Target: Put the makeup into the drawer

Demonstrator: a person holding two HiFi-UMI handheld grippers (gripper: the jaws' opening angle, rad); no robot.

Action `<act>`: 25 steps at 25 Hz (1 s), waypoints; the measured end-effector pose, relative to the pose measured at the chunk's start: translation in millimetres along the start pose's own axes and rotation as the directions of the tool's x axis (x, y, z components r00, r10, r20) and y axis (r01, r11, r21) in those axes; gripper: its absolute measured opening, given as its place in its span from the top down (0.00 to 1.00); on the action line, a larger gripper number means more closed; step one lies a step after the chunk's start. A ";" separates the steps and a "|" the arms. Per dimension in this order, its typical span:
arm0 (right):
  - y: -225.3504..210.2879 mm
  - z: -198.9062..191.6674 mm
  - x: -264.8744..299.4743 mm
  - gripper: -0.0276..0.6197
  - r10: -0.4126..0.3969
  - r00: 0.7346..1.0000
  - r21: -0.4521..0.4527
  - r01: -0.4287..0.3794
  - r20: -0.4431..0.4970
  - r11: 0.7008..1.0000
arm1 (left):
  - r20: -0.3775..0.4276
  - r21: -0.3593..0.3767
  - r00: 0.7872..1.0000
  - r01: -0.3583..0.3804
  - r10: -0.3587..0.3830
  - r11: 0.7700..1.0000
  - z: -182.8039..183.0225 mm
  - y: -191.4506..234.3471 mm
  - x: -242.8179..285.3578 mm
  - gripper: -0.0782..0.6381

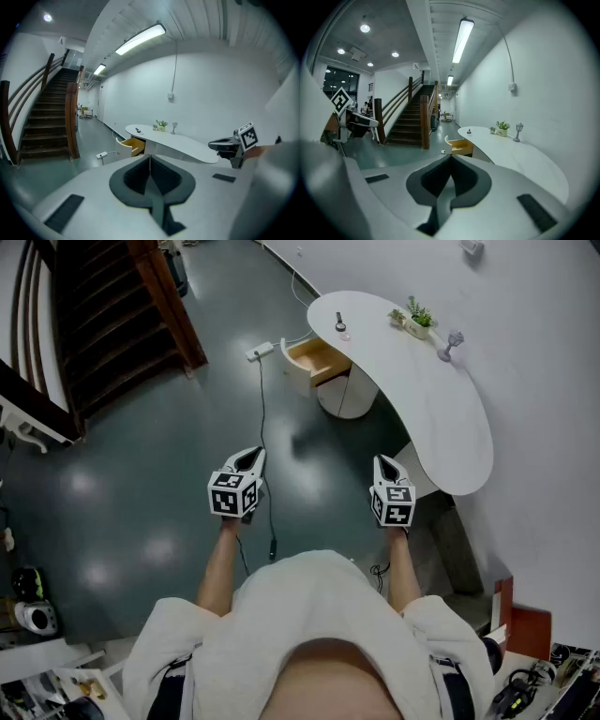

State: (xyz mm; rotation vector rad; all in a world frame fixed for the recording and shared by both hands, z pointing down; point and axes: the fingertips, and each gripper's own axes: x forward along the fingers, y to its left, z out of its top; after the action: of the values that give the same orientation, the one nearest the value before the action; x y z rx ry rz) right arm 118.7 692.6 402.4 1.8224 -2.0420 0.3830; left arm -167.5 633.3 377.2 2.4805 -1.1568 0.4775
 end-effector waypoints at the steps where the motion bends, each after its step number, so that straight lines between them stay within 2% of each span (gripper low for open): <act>1: 0.1 -0.3 0.3 0.96 0.000 1.000 0.001 0.000 0.001 1.000 | 0.001 0.003 1.000 0.001 -0.001 1.000 0.5 -0.2 0.6 0.87; 7: 0.1 -4.3 2.3 0.96 0.002 1.000 -0.002 -0.002 -0.006 1.000 | -0.006 0.006 1.000 0.002 -0.002 1.000 -1.0 -0.7 3.3 0.87; 11: -3.6 -2.6 0.5 0.96 0.028 0.999 0.021 -0.029 0.038 0.999 | -0.014 0.004 1.000 0.002 -0.002 1.000 -3.7 -6.7 8.6 0.87; 12: -1.7 -2.0 1.5 0.85 0.048 0.998 0.028 -0.050 0.048 0.998 | -0.016 0.004 1.000 0.001 -0.001 1.000 -4.1 -7.6 9.6 0.87; 13: 0.7 -1.4 3.0 0.49 0.072 0.996 0.032 -0.073 0.054 0.997 | -0.019 0.003 1.000 0.001 -0.001 1.000 -4.5 -8.5 10.5 0.87; 14: 2.3 -1.3 4.5 0.40 0.090 0.994 0.031 -0.092 0.057 0.995 | -0.020 0.001 1.000 -0.001 0.001 1.000 -4.7 -10.0 11.7 0.87; 25: -15.9 -13.3 16.5 0.43 0.117 0.993 0.003 -0.117 0.032 0.993 | -0.028 -0.013 0.999 -0.027 0.027 1.000 -8.0 -30.0 30.6 0.87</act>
State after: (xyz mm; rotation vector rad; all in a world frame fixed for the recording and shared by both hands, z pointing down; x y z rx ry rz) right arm 134.2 681.8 420.9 1.7263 -2.1782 0.3935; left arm -126.7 634.8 392.5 2.4421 -1.1805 0.5090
